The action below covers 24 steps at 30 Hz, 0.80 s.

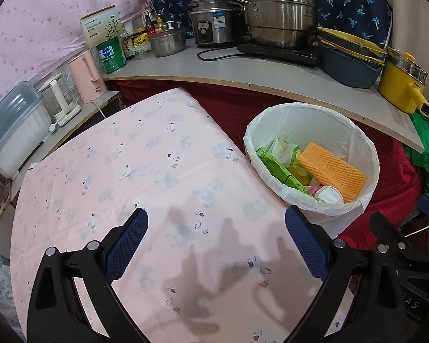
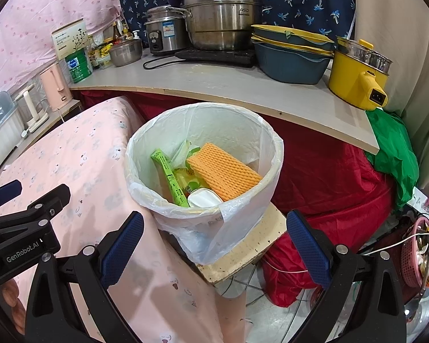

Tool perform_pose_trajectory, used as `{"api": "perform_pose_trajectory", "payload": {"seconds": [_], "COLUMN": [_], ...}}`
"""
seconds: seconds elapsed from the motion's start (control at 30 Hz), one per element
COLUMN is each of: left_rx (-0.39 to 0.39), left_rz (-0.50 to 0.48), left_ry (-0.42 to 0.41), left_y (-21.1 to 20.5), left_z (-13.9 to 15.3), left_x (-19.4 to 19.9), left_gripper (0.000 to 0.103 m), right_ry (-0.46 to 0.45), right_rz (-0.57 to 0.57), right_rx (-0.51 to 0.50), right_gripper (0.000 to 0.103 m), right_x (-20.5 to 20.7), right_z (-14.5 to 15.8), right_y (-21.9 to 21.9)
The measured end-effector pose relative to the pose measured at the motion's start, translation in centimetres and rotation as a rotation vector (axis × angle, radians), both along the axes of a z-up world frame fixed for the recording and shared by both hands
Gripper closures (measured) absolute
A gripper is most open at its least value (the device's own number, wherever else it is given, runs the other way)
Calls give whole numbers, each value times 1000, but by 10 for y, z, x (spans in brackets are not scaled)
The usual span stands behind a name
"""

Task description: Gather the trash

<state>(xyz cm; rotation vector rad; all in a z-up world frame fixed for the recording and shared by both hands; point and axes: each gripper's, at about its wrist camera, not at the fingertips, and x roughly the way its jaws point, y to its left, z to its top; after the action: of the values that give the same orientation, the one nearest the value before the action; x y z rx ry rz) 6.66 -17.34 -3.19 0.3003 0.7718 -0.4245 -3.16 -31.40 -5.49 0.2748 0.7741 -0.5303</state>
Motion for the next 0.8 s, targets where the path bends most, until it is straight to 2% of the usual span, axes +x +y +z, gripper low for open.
{"api": "perform_pose_trajectory", "payload": {"seconds": [0.8], "left_rx": [-3], "left_rz": [-12], "left_ry": [-18], "left_y": [0], "left_z": [2], "left_x": [-1], "left_gripper": [11], "right_ry": [-1], "right_rz": [-2], "right_rx": [0], "right_gripper": [7], "right_x": [0], "right_z": [1], "right_y": [0]}}
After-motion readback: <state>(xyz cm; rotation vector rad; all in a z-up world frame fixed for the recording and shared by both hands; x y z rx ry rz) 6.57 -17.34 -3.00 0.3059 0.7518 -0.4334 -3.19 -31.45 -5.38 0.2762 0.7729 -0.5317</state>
